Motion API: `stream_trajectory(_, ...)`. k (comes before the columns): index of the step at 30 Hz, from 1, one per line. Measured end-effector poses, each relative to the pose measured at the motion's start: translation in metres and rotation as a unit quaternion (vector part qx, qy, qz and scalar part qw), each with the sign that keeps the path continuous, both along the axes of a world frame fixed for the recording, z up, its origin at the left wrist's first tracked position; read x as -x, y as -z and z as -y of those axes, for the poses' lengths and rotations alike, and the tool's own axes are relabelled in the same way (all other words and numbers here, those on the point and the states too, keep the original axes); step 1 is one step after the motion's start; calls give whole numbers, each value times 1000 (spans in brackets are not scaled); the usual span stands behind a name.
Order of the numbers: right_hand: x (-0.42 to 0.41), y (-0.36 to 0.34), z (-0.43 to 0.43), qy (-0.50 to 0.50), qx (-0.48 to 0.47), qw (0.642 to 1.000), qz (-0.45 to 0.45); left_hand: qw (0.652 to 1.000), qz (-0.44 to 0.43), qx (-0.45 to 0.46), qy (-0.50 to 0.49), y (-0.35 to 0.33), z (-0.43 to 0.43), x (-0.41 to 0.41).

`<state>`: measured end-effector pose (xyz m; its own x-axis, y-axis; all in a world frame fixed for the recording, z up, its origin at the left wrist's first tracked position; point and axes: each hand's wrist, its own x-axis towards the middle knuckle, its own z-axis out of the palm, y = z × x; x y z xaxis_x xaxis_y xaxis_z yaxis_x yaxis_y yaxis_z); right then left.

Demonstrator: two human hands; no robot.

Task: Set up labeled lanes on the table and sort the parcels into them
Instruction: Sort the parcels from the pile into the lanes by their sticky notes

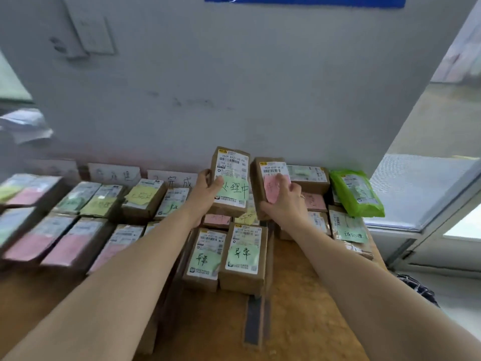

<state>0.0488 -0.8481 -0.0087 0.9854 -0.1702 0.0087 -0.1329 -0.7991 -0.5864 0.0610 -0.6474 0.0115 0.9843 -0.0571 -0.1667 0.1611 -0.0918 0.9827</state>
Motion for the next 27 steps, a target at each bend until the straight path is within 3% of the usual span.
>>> stream_trajectory(5, 13, -5, -72, -69, -9, 997, 11, 994, -10, -5, -107, -5, -66, 54)
stream_trajectory(14, 53, -21, -256, -251, 19, 967, 27, 953, -37, -52, -296, -23, -233, 144)
stream_trajectory(20, 77, -17, -384, -272, 17, 962, 25, 942, -4, -81, -326, -24, -355, 187)
stream_trajectory(27, 108, 12, -503, -264, 58, 960, -76, 920, -34, -136, -366, -12, -488, 214)
